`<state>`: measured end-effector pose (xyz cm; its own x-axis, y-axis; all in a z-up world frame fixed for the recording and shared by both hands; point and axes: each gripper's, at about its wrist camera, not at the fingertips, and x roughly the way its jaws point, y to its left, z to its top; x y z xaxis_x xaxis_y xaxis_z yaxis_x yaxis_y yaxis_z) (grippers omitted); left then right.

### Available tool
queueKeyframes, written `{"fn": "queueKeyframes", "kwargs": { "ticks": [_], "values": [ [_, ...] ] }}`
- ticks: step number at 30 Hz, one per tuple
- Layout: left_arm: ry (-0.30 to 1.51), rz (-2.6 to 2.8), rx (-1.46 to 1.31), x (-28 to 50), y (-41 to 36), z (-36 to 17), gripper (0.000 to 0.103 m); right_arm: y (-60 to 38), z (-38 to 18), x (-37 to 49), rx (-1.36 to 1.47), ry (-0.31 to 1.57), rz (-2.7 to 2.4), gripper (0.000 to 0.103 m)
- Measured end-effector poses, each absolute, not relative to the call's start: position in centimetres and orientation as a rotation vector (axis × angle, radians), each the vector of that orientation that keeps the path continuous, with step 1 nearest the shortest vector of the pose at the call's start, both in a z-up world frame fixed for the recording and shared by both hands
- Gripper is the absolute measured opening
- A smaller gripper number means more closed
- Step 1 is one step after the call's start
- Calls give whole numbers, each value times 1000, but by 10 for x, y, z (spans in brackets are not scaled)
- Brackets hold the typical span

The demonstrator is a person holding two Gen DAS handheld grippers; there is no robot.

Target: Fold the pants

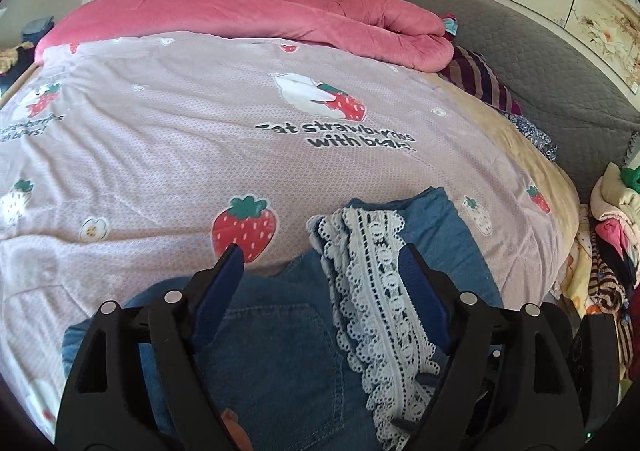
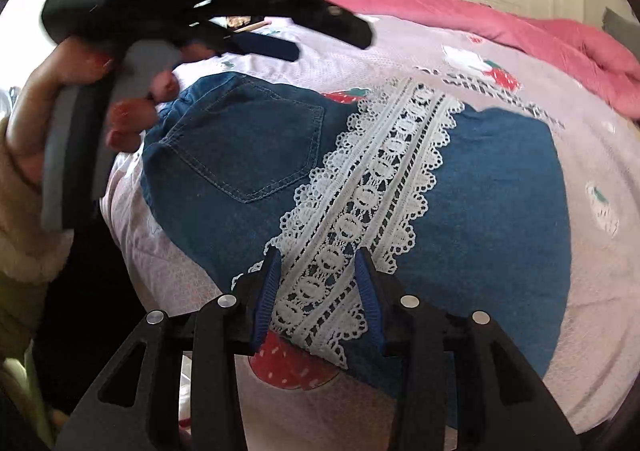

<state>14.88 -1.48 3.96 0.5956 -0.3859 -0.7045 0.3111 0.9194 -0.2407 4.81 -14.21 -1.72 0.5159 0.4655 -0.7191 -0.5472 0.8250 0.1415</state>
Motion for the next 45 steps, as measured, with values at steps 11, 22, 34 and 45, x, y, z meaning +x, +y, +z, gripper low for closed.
{"fn": "queueKeyframes", "kwargs": {
  "ticks": [11,22,34,45],
  "values": [
    [817,-369,-118,116,4,46,84,-151,9,31,-27,772,615,75],
    [765,-318,-130,86,23,66,93,-148,39,14,-70,683,623,85],
    [754,-129,-211,69,92,61,93,-98,39,-1,-167,680,712,87],
    [797,42,-430,50,193,22,93,-34,41,17,-279,669,770,87]
  ]
}}
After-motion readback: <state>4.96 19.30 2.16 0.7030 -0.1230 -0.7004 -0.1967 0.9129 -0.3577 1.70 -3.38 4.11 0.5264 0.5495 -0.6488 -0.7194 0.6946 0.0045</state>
